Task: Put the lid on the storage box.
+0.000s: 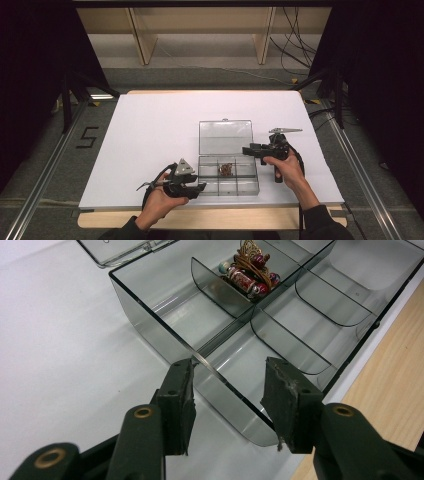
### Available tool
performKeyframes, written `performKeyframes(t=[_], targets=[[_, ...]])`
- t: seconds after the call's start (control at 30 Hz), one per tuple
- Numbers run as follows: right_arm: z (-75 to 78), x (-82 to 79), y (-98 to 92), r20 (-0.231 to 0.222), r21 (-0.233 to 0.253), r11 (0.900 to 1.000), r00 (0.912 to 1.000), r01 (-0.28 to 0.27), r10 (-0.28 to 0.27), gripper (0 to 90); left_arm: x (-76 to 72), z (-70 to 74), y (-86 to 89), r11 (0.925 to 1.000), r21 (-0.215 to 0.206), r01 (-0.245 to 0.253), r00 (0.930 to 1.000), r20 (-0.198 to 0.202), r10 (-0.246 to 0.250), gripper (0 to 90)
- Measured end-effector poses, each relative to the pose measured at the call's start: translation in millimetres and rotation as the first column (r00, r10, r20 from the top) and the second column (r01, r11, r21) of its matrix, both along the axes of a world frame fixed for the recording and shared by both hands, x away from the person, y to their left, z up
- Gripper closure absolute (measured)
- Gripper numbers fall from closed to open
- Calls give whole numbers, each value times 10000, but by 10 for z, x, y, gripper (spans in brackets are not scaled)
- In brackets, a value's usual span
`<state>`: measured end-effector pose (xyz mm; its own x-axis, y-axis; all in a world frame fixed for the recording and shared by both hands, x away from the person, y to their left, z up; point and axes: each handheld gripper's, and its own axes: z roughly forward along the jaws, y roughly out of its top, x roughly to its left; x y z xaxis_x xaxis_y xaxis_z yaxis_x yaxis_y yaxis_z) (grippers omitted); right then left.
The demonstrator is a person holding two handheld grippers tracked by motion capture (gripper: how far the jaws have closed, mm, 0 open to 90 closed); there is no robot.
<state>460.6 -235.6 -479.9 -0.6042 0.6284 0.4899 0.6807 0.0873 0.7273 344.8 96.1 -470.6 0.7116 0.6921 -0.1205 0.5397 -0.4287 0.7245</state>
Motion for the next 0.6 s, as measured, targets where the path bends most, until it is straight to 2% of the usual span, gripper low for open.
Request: performKeyframes(t=[0.03, 0.13, 0.17, 0.2, 0.23, 0.27, 0.43, 0.53, 0.6], targets=[[10, 12, -20, 314, -251, 9997, 9995, -72, 80, 470, 3, -2, 2, 10000, 53, -49, 10000, -1, 49, 550], [29, 5, -10, 333, -158, 9999, 9994, 6, 0, 503, 4, 3, 4, 10000, 65, 74, 10000, 60, -74, 550], [42, -2, -3, 201, -59, 9999, 9998, 98, -96, 513, 3, 1, 0, 10000, 46, -3, 10000, 48, 3, 550], [43, 11, -23, 526, -134, 9999, 9986, 45, -38, 534, 0, 1, 0, 10000, 15, -1, 10000, -18, 1, 550], [43, 11, -23, 526, -134, 9999, 9986, 45, -38, 534, 2, -1, 1, 10000, 60, -47, 10000, 9, 47, 550], [53, 9, -27, 740, -293, 9995, 9972, 135, -113, 550, 0, 2, 0, 10000, 29, 3, 10000, 12, -3, 550], [77, -8, -30, 664, -62, 10000, 9978, 29, -25, 597, 1, -3, -1, 10000, 19, -73, 10000, -5, 73, 550], [82, -11, -37, 788, -225, 9996, 9968, 151, -133, 619, 3, -2, 2, 10000, 61, -62, 10000, 16, 62, 550], [79, -10, -34, 814, -137, 9998, 9966, 107, -95, 634, 3, -1, 2, 10000, 70, -53, 10000, 22, 53, 550]])
